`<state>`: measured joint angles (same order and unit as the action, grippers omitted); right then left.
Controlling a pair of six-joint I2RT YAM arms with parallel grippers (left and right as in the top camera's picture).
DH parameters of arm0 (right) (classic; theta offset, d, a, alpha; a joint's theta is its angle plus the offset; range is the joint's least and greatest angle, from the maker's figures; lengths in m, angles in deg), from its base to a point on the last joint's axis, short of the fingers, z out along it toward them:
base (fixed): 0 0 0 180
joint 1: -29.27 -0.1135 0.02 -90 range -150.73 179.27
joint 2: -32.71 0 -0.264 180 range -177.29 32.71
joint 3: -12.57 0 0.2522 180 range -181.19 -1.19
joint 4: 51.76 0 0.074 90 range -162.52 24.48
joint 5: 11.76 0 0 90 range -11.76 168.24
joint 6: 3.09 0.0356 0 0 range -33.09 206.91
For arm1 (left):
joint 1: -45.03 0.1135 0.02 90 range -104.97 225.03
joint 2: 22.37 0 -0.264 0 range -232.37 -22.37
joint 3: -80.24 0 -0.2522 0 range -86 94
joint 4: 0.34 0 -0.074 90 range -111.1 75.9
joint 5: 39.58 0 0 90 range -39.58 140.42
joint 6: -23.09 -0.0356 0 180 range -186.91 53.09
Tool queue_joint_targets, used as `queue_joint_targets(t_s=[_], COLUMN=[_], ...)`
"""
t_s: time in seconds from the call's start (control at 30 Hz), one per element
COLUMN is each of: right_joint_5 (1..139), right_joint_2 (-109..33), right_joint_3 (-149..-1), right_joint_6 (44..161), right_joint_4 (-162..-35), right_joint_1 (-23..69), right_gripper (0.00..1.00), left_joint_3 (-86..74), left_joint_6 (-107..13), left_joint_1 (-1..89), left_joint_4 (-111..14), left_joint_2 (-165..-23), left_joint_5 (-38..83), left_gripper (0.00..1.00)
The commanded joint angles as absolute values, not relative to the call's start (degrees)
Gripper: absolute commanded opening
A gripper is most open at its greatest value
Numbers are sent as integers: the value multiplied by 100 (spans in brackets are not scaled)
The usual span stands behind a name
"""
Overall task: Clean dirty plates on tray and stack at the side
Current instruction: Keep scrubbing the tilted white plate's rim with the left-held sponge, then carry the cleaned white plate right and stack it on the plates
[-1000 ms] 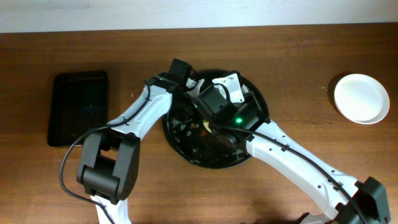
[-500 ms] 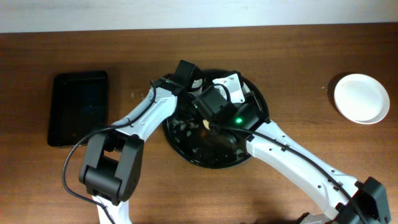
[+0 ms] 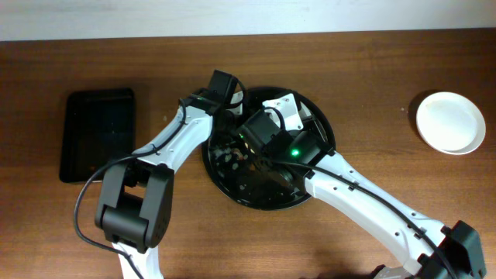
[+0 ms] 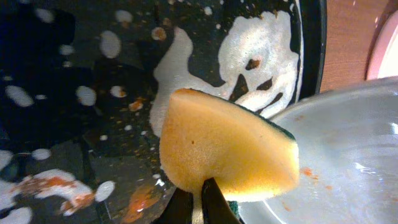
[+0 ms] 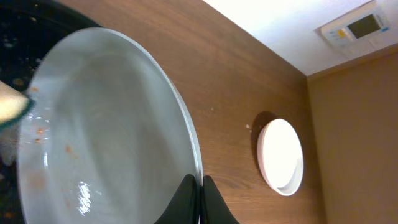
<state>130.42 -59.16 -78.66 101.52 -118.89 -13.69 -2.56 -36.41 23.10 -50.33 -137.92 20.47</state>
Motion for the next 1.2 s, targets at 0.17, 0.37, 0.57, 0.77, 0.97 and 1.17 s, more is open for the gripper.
queue_joint_targets(t_s=[0.17, 0.37, 0.57, 0.77, 0.97, 1.17], right_joint_5=[13373, 11880, 9521, 8614, 7417, 6783], right_joint_2=[-5536, -5005, -4677, -4867, -5593, -6688], right_joint_3=[-8037, -8319, -8511, -8511, -8511, -8511], right_joint_6=[10030, 9527, 9468, 9641, 10026, 10246], right_joint_4=[-11889, -11891, -11889, -11482, -11054, -10409], right_joint_1=[-938, -86, 2268, 4572, 6609, 7453], right_gripper=[4, 4, 4, 4, 4, 4], left_joint_3=[-258, -258, -258, -258, -258, -258], left_joint_6=[-4238, -4393, -4434, -4434, -4434, -4434], left_joint_1=[2858, 2854, 2854, 2854, 2854, 2854], left_joint_4=[-5455, -5579, -5619, -5619, -5629, -5643], left_joint_2=[-12576, -12391, -12391, -12391, -12391, -12391], left_joint_5=[1900, 1828, 1828, 1830, 1830, 1830], left_gripper=[6, 7, 7, 8, 8, 8])
